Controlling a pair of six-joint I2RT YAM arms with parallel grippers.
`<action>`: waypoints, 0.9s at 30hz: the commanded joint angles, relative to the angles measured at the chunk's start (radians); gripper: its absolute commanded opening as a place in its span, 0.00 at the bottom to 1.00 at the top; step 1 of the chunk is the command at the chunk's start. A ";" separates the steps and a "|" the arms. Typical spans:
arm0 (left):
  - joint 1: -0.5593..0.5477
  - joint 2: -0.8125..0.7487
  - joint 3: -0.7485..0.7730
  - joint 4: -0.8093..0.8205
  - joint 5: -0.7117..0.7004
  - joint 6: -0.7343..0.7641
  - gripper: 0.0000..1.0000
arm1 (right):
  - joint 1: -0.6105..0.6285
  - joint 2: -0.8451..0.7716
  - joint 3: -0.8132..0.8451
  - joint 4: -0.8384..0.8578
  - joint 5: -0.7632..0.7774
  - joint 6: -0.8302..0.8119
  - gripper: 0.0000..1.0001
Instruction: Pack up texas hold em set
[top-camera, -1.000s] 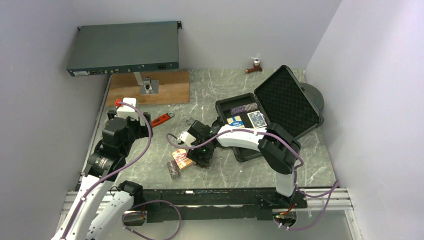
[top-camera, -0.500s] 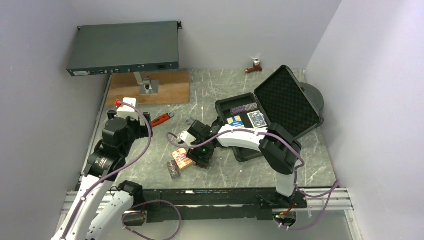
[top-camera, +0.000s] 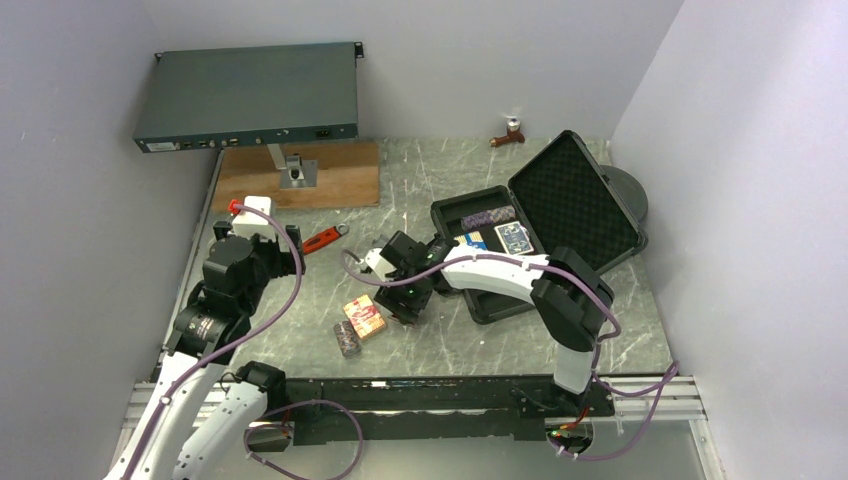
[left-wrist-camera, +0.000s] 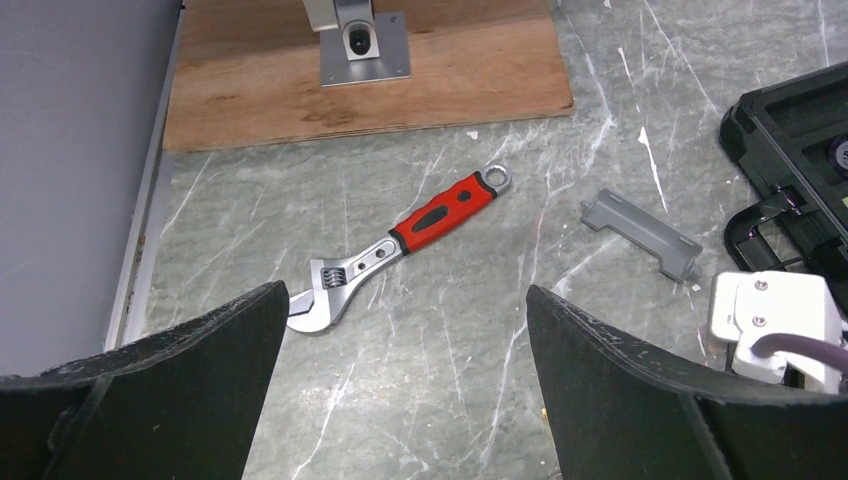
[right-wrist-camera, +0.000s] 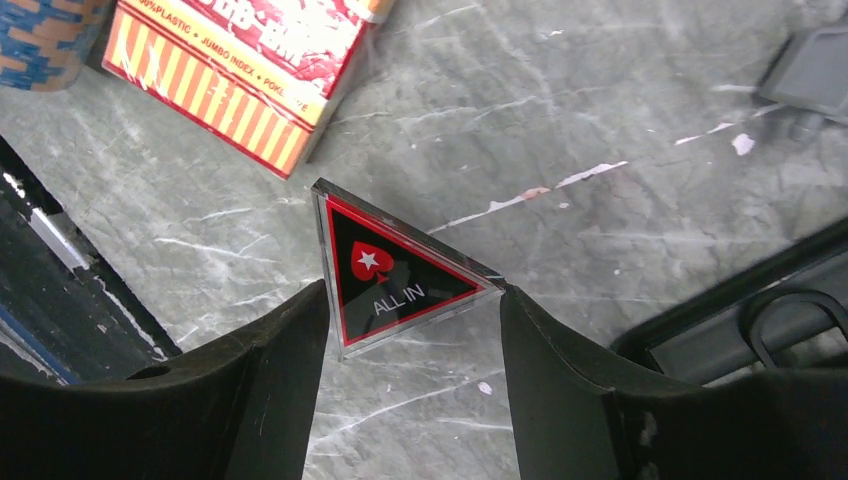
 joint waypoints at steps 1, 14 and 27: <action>-0.005 -0.008 0.013 0.016 0.008 -0.008 0.95 | -0.015 -0.056 0.051 0.010 0.031 0.039 0.14; -0.005 -0.014 0.013 0.016 0.007 -0.008 0.95 | -0.098 -0.085 0.091 -0.016 0.084 0.088 0.12; -0.004 -0.013 0.014 0.017 0.008 -0.005 0.95 | -0.234 -0.194 0.038 -0.015 0.158 0.175 0.10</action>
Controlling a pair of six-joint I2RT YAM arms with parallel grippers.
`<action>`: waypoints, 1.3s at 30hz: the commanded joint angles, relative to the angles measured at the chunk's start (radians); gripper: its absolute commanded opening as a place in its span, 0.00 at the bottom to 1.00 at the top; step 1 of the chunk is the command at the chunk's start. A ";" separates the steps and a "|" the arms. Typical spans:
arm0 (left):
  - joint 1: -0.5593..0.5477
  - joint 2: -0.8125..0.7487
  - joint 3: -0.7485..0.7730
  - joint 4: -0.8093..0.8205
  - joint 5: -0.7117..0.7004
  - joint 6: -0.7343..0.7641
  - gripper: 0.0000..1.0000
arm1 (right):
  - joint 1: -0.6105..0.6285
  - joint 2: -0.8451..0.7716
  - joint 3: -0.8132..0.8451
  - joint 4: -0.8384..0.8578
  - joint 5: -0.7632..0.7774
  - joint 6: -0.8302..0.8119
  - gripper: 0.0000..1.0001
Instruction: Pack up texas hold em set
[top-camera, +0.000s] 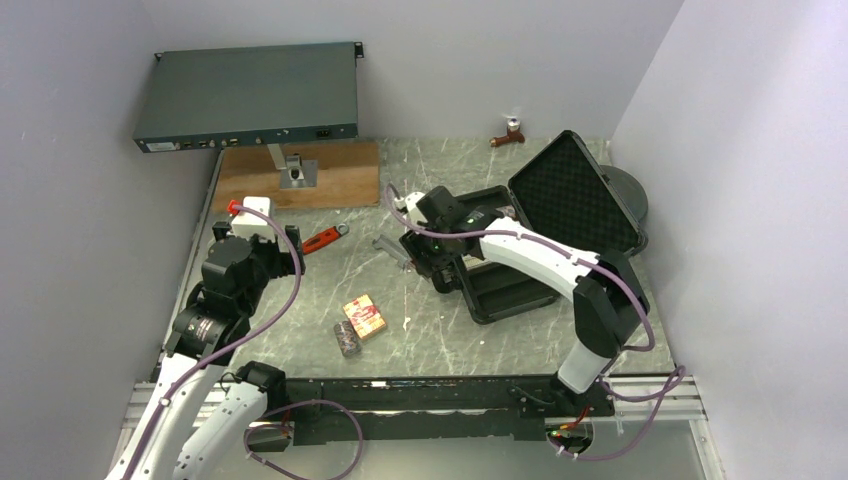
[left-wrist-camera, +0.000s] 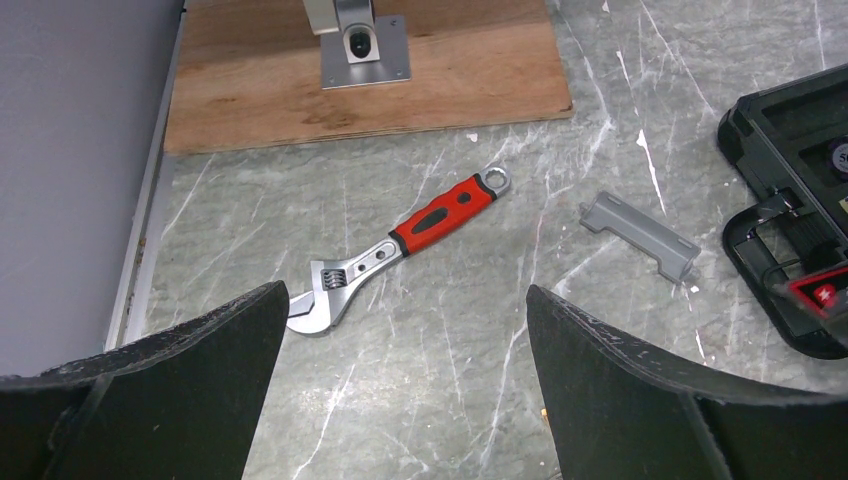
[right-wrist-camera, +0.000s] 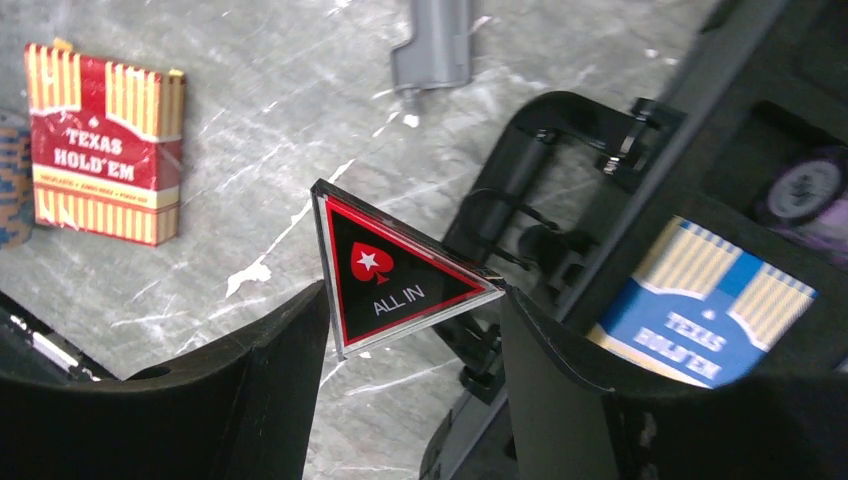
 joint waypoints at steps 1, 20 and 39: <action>-0.005 -0.009 0.015 0.016 0.008 -0.005 0.95 | -0.045 -0.056 -0.008 -0.002 0.046 0.048 0.10; -0.005 -0.028 0.011 0.020 0.007 -0.005 0.96 | -0.242 -0.153 -0.136 -0.002 0.243 0.189 0.06; -0.005 -0.015 0.011 0.018 -0.003 -0.005 0.96 | -0.277 -0.133 -0.140 0.028 0.245 0.190 0.05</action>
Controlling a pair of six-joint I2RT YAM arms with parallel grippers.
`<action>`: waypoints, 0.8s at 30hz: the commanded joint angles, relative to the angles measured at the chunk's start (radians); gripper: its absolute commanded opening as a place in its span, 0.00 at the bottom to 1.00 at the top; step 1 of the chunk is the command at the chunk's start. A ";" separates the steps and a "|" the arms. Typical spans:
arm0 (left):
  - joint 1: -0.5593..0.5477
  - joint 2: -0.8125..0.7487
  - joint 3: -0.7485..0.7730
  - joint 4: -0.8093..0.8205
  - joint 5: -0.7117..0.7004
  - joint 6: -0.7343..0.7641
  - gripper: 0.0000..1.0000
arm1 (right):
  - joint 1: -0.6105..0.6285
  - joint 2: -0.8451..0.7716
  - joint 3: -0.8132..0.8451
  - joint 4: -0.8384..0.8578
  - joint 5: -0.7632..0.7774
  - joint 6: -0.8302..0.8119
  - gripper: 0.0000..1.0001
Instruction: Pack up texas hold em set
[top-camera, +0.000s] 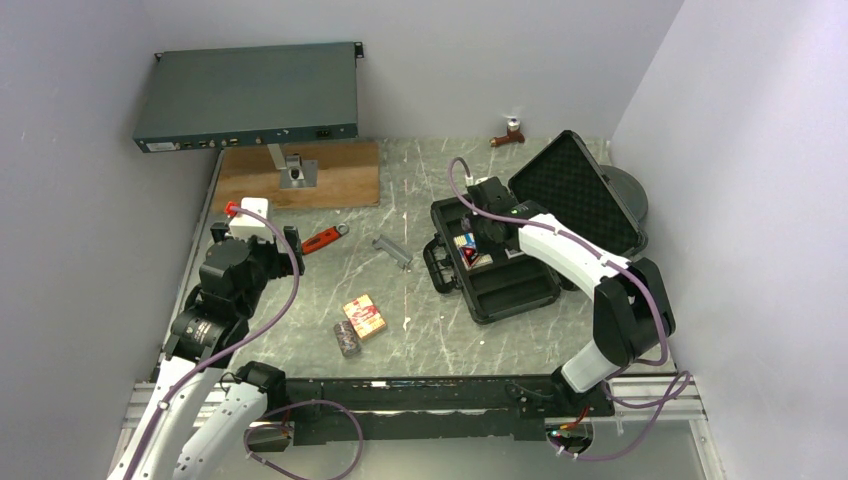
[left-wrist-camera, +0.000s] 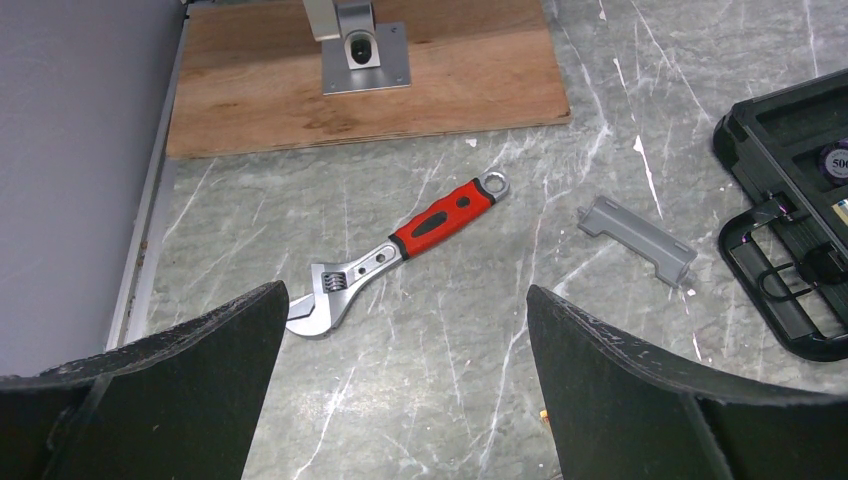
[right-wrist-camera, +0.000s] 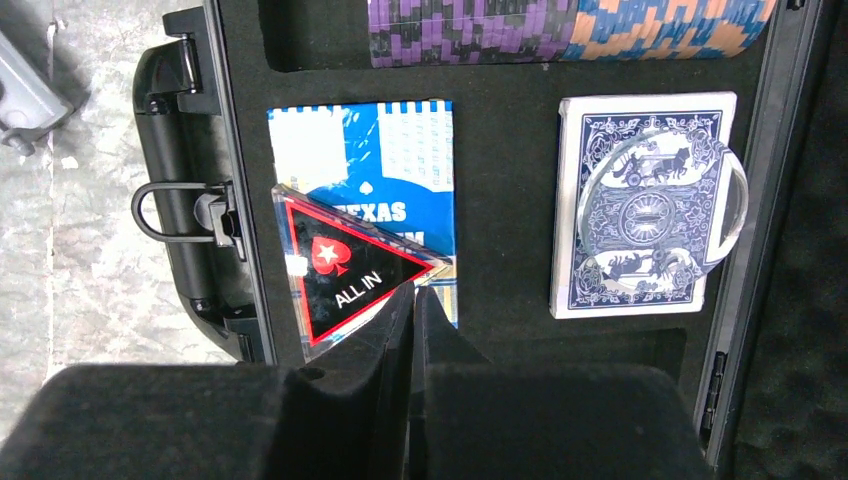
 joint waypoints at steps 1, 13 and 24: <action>-0.005 0.000 0.011 0.018 -0.003 -0.005 0.96 | -0.009 -0.017 0.013 0.025 0.015 0.007 0.05; -0.005 -0.002 0.012 0.021 0.007 -0.003 0.96 | -0.004 -0.079 0.056 -0.015 -0.006 0.010 0.29; -0.003 -0.004 0.012 0.018 -0.002 -0.003 0.96 | 0.110 -0.069 0.145 -0.050 -0.028 0.014 0.52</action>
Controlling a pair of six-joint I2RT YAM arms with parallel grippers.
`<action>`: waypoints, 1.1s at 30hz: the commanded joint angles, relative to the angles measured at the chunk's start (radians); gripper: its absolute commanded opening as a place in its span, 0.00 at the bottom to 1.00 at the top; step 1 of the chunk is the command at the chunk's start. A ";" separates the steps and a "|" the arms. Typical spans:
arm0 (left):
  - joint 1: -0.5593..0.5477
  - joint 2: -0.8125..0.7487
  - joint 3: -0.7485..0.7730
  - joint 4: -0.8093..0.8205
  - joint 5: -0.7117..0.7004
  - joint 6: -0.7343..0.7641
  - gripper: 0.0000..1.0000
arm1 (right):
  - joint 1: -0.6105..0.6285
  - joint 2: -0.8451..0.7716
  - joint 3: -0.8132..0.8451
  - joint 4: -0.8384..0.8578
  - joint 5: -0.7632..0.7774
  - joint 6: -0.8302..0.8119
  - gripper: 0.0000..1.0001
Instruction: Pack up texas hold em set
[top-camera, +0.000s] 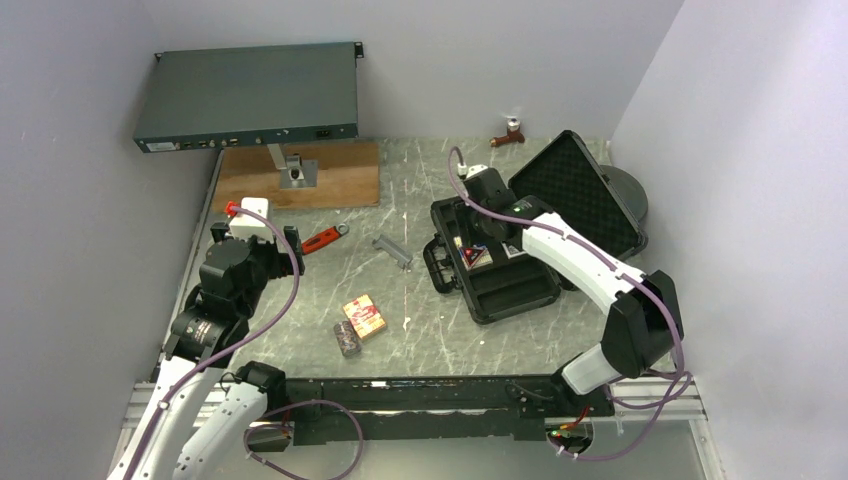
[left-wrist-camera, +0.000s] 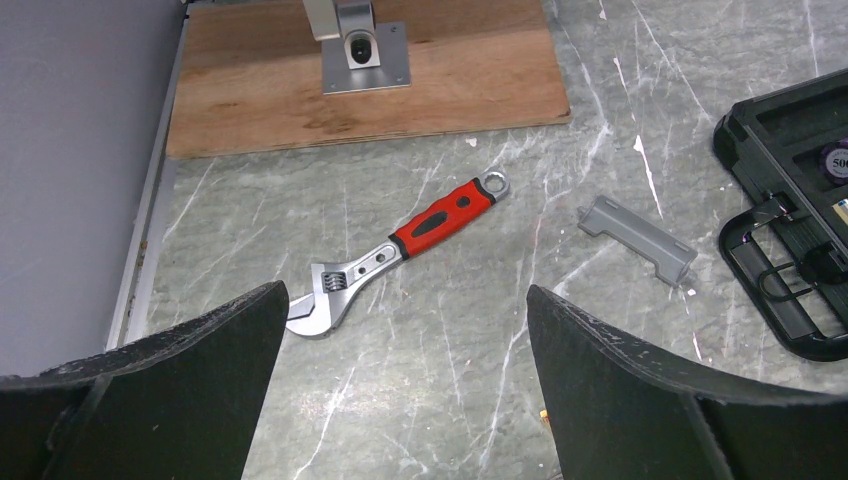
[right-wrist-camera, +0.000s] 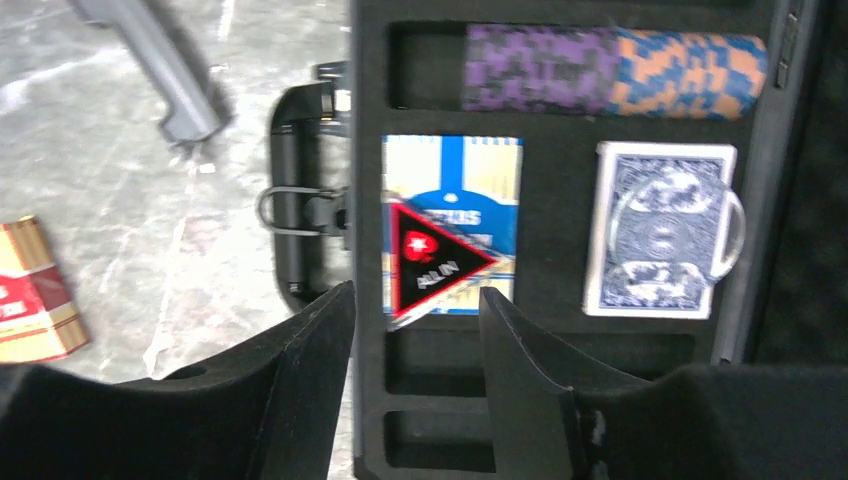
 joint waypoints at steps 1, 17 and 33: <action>-0.003 -0.004 0.011 0.016 -0.004 -0.003 0.96 | 0.089 0.001 0.078 -0.012 0.003 0.001 0.53; -0.008 0.042 -0.050 -0.285 0.270 -0.458 0.95 | 0.161 0.012 0.071 0.059 0.056 -0.051 0.72; -0.129 0.163 -0.171 -0.305 0.312 -0.688 0.89 | 0.152 -0.076 -0.039 0.103 0.120 -0.066 0.84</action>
